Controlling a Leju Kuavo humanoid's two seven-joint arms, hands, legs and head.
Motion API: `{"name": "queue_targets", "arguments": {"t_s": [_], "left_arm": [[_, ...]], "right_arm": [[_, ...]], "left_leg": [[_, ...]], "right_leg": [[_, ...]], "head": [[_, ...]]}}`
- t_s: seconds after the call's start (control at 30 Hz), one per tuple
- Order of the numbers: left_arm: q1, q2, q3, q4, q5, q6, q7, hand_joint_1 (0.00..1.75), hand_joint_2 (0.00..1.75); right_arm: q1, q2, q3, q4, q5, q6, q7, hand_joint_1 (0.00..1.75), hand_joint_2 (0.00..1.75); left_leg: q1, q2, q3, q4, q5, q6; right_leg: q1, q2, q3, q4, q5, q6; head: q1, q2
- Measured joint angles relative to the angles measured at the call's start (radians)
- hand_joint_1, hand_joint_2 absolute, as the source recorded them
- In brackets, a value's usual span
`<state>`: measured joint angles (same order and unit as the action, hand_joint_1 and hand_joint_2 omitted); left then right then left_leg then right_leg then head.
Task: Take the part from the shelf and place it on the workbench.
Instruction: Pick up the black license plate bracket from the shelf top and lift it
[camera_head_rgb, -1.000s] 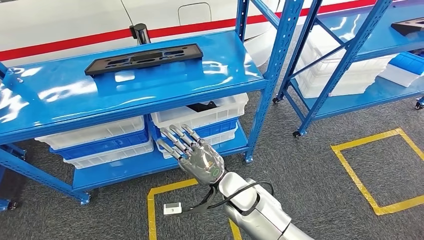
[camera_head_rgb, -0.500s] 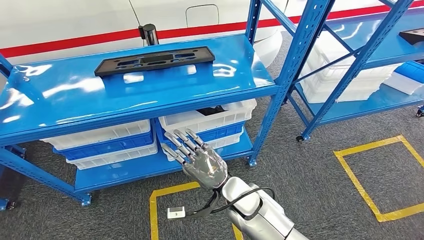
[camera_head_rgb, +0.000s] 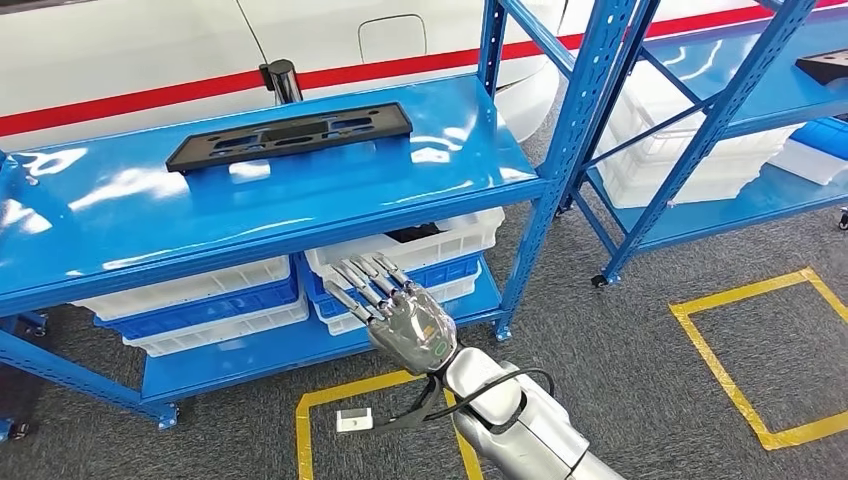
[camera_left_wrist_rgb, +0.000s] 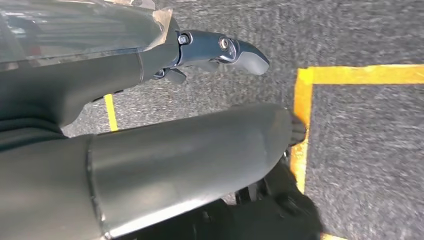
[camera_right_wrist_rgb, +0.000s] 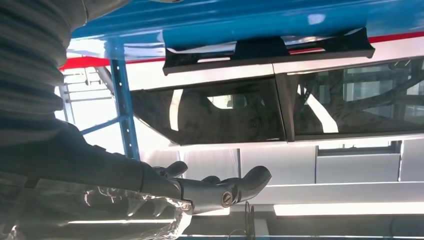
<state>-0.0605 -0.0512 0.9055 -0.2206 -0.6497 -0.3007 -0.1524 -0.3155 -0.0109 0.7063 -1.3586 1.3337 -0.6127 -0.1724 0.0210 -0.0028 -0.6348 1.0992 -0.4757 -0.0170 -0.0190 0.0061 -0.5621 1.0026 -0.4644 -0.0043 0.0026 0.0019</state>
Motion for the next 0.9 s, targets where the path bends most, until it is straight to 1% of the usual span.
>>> {"name": "queue_targets", "arguments": {"t_s": [0.03,0.07,0.13,0.17,0.2,0.23,0.27,0.33,0.37,0.4,0.43,0.47,0.5,0.53,0.57,0.6,0.63,0.67,0.7,0.73,0.77,0.8,0.83,0.87,0.9], "left_arm": [[-0.001,0.0,0.001,0.0,0.0,-0.001,0.001,0.0,0.0],[-0.001,0.001,0.001,0.0,0.0,-0.002,0.002,0.0,0.0],[-0.002,0.001,0.002,0.0,0.0,-0.002,0.005,0.0,0.0],[-0.001,0.001,0.002,0.0,0.0,-0.002,0.006,0.0,0.0],[-0.001,0.0,0.002,0.0,0.0,-0.002,0.006,0.0,0.0],[-0.002,0.0,0.003,0.0,0.0,-0.002,0.007,0.0,0.0],[-0.002,-0.001,0.003,0.0,0.0,-0.002,0.007,0.0,0.0],[-0.003,-0.001,0.004,0.0,-0.001,-0.002,0.007,0.0,0.0],[-0.003,-0.001,0.005,0.0,-0.002,-0.002,0.007,0.0,0.0],[-0.002,-0.001,0.005,0.0,-0.004,-0.002,0.007,0.0,0.0],[-0.002,-0.001,0.006,0.0,-0.005,-0.002,0.007,0.0,0.0],[-0.002,-0.002,0.006,0.0,-0.007,-0.002,0.007,0.0,0.0],[-0.001,-0.003,0.006,0.0,-0.007,-0.002,0.007,0.0,0.0],[-0.002,-0.004,0.007,0.0,-0.007,-0.002,0.007,0.0,0.0],[-0.002,-0.004,0.008,0.0,-0.007,-0.002,0.007,0.0,0.0],[-0.002,-0.004,0.01,0.0,-0.007,-0.002,0.007,0.0,0.0],[-0.003,-0.003,0.01,0.0,-0.007,-0.002,0.007,0.0,0.0],[-0.003,-0.002,0.011,0.0,-0.007,-0.002,0.007,0.0,0.0],[-0.004,-0.002,0.011,0.0,-0.007,-0.002,0.007,0.0,0.0],[-0.005,-0.002,0.011,0.0,-0.007,-0.002,0.007,0.0,0.0],[-0.005,-0.002,0.011,-0.001,-0.007,-0.003,0.007,0.0,0.0],[-0.005,-0.002,0.011,0.0,-0.007,-0.004,0.007,0.0,0.0],[-0.005,-0.002,0.011,0.0,-0.007,-0.004,0.007,0.0,0.0],[-0.004,-0.002,0.011,0.0,-0.007,-0.004,0.007,0.0,0.0],[-0.003,-0.002,0.011,0.0,-0.007,-0.004,0.007,0.0,0.0]], "right_arm": [[-0.004,0.0,0.0,0.0,-0.003,-0.002,0.0,0.0,1.75],[-0.008,0.0,0.0,0.0,-0.006,-0.004,0.0,0.0,1.75],[-0.013,0.0,0.0,0.001,-0.01,-0.008,0.001,0.0,1.75],[-0.014,0.0,0.0,0.0,-0.011,-0.009,0.001,0.0,1.75],[-0.015,0.0,0.0,0.0,-0.011,-0.01,0.002,0.0,1.75],[-0.017,-0.001,-0.001,0.0,-0.012,-0.013,0.002,0.0,1.75],[-0.019,-0.001,-0.001,-0.001,-0.012,-0.016,0.003,0.0,1.75],[-0.023,-0.002,-0.002,-0.001,-0.015,-0.022,0.006,0.0,1.75],[-0.023,-0.003,-0.002,-0.001,-0.018,-0.023,0.007,0.0,1.75],[-0.024,-0.003,-0.002,-0.001,-0.022,-0.024,0.006,0.0,1.75],[-0.025,-0.003,-0.002,-0.001,-0.026,-0.024,0.005,0.0,1.75],[-0.028,-0.003,-0.001,-0.002,-0.03,-0.025,0.004,0.0,1.75],[-0.031,-0.002,-0.001,-0.003,-0.032,-0.025,0.003,0.0,1.75],[-0.036,0.0,0.0,-0.004,-0.033,-0.025,0.003,0.0,1.75],[-0.04,0.001,0.001,-0.004,-0.034,-0.025,0.002,0.0,1.75],[-0.043,0.004,0.002,-0.004,-0.035,-0.025,0.001,0.0,1.75],[-0.045,0.006,0.002,-0.005,-0.035,-0.025,0.001,0.0,1.75],[-0.047,0.008,0.003,-0.005,-0.035,-0.025,0.001,0.0,1.75],[-0.049,0.01,0.003,-0.006,-0.035,-0.025,0.001,0.0,1.75],[-0.051,0.013,0.003,-0.007,-0.035,-0.025,0.001,0.0,1.75],[-0.054,0.016,0.003,-0.008,-0.035,-0.025,0.001,0.0,1.75],[-0.055,0.018,0.003,-0.008,-0.035,-0.025,0.001,0.0,1.75],[-0.056,0.019,0.004,-0.008,-0.035,-0.025,0.001,0.0,1.75],[-0.056,0.02,0.004,-0.008,-0.035,-0.025,0.001,0.0,1.75],[-0.056,0.02,0.005,-0.008,-0.035,-0.025,0.001,0.0,1.75]], "left_leg": [[-0.002,-0.001,0.022,-0.053,0.021,0.004],[-0.005,-0.001,0.034,-0.082,0.027,0.009],[-0.012,-0.002,0.038,-0.091,0.021,0.022],[-0.012,-0.003,0.044,-0.097,0.022,0.03],[-0.012,-0.003,0.052,-0.104,0.024,0.037],[-0.011,-0.003,0.061,-0.111,0.026,0.044],[-0.01,-0.002,0.069,-0.117,0.028,0.049],[-0.013,-0.001,0.073,-0.117,0.024,0.056],[-0.014,-0.001,0.076,-0.117,0.021,0.057],[-0.015,-0.003,0.08,-0.117,0.017,0.058],[-0.015,-0.004,0.086,-0.116,0.012,0.057],[-0.015,-0.006,0.094,-0.116,0.006,0.054],[-0.015,-0.007,0.101,-0.116,0.0,0.051],[-0.018,-0.008,0.107,-0.115,-0.008,0.046],[-0.02,-0.009,0.111,-0.114,-0.014,0.041],[-0.021,-0.009,0.113,-0.113,-0.02,0.036],[-0.021,-0.008,0.115,-0.113,-0.024,0.031],[-0.018,-0.007,0.117,-0.113,-0.028,0.025],[-0.015,-0.006,0.117,-0.107,-0.034,0.019],[-0.013,-0.004,0.108,-0.086,-0.046,0.013],[-0.01,-0.003,0.088,-0.043,-0.067,0.008],[-0.009,-0.002,0.054,0.019,-0.093,0.003],[-0.007,-0.001,0.012,0.089,-0.119,-0.001],[-0.005,-0.001,-0.026,0.147,-0.134,-0.005],[-0.004,-0.001,-0.052,0.174,-0.13,-0.006]], "right_leg": [[0.002,0.001,0.003,0.0,-0.004,0.005],[0.004,0.002,0.004,0.0,-0.007,0.011],[0.005,0.003,0.005,-0.004,-0.011,0.023],[0.006,0.002,0.006,-0.004,-0.013,0.03],[0.006,0.001,0.002,0.005,-0.019,0.034],[0.008,0.0,-0.011,0.032,-0.031,0.035],[0.008,-0.001,-0.035,0.08,-0.051,0.033],[0.007,-0.002,-0.111,0.213,-0.095,0.027],[0.007,-0.002,-0.145,0.264,-0.105,0.027],[0.007,-0.002,-0.162,0.28,-0.098,0.032],[0.007,-0.002,-0.159,0.256,-0.075,0.04],[0.006,-0.003,-0.136,0.196,-0.041,0.048],[0.005,-0.005,-0.106,0.121,-0.005,0.053],[0.005,-0.007,-0.077,0.059,0.022,0.052],[0.005,-0.008,-0.059,0.019,0.037,0.046],[0.006,-0.008,-0.05,0.002,0.042,0.037],[0.008,-0.007,-0.048,0.002,0.04,0.028],[0.005,-0.006,-0.046,0.002,0.039,0.02],[0.003,-0.005,-0.042,0.0,0.037,0.013],[0.001,-0.004,-0.037,-0.002,0.035,0.005],[-0.002,-0.004,-0.031,-0.005,0.033,-0.002],[-0.001,-0.005,-0.028,-0.005,0.029,-0.008],[0.0,-0.005,-0.026,-0.005,0.026,-0.013],[0.002,-0.005,-0.024,-0.005,0.024,-0.016],[0.003,-0.005,-0.022,-0.004,0.021,-0.017]], "head": [[0.0,0.0],[0.001,0.0],[0.001,0.0],[0.002,0.0],[0.002,0.0],[0.003,0.0],[0.004,0.0],[0.005,0.0],[0.005,0.0],[0.005,0.0],[0.005,0.0],[0.005,0.0],[0.006,0.0],[0.005,0.0],[0.005,0.0],[0.005,0.0],[0.005,0.0],[0.005,0.0],[0.005,0.0],[0.004,0.0],[0.003,0.0],[0.002,0.0],[0.001,0.0],[0.001,0.0],[0.001,0.0]]}}
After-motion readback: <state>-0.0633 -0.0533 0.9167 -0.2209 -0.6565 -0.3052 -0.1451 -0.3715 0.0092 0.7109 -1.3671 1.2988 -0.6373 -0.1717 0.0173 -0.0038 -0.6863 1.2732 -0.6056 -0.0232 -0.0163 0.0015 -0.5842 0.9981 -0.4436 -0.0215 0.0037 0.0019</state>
